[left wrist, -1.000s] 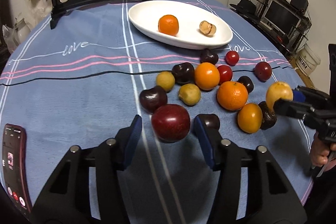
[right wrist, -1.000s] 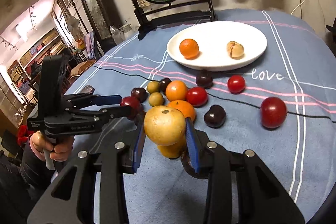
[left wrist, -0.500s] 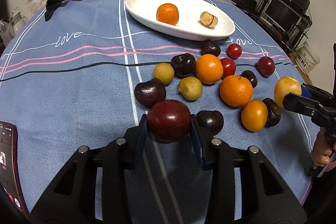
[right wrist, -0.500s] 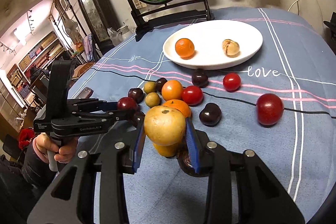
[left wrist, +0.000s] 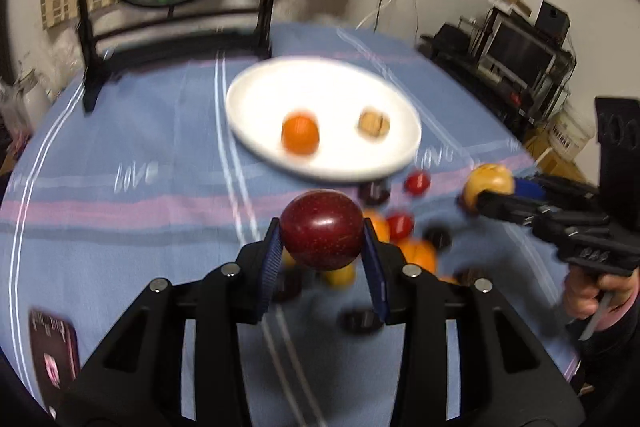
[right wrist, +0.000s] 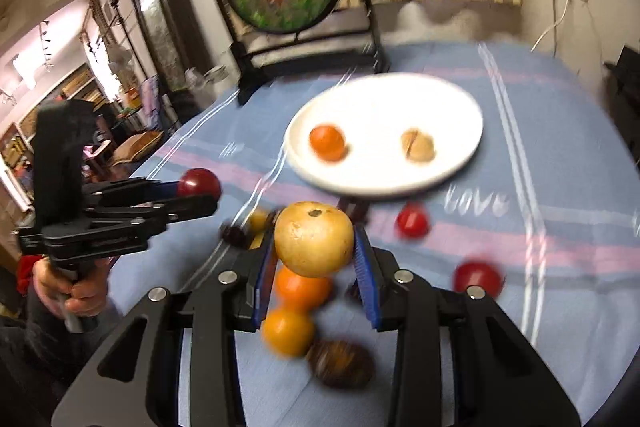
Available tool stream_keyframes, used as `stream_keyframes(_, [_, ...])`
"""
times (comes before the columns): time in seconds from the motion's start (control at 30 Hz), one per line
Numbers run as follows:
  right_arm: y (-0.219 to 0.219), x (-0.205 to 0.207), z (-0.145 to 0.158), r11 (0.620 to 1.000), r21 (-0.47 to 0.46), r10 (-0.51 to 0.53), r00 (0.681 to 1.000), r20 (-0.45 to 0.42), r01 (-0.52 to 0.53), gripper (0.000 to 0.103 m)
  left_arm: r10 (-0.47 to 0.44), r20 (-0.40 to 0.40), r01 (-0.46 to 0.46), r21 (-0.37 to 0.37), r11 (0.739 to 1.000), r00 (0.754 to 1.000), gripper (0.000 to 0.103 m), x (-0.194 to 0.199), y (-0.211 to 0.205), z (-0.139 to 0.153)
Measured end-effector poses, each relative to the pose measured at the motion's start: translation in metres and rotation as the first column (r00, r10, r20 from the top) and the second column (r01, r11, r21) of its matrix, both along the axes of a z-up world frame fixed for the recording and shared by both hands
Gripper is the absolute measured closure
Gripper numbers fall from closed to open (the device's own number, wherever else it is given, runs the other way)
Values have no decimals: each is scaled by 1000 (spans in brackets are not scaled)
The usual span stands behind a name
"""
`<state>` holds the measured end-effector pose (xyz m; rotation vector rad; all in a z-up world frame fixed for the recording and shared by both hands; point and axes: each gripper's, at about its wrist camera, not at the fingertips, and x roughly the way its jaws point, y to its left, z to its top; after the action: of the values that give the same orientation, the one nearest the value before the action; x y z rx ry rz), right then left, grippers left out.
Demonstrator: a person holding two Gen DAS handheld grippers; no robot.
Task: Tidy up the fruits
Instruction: 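Place the red plum and yellow pear on the white plate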
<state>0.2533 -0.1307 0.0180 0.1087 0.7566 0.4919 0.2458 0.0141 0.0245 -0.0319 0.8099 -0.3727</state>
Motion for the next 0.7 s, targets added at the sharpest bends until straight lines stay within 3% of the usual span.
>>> stream_keyframes(0.2, [12, 77, -13, 993, -63, -99, 993, -64, 95, 66, 56, -27, -56, -12, 998, 998, 64, 90, -16, 18])
stream_keyframes(0.43, [20, 118, -38, 990, -100, -114, 984, -137, 101, 66, 121, -142, -117, 38, 992, 982, 64, 175, -27, -17])
stream_keyframes(0.63, [28, 130, -50, 988, -137, -94, 983, -160, 73, 65, 149, -190, -137, 75, 988, 970, 63, 195, -28, -40])
stream_keyframes(0.7, [30, 131, -53, 987, -145, -97, 980, -171, 72, 61, 157, -195, -143, 88, 986, 968, 59, 195, -27, -42])
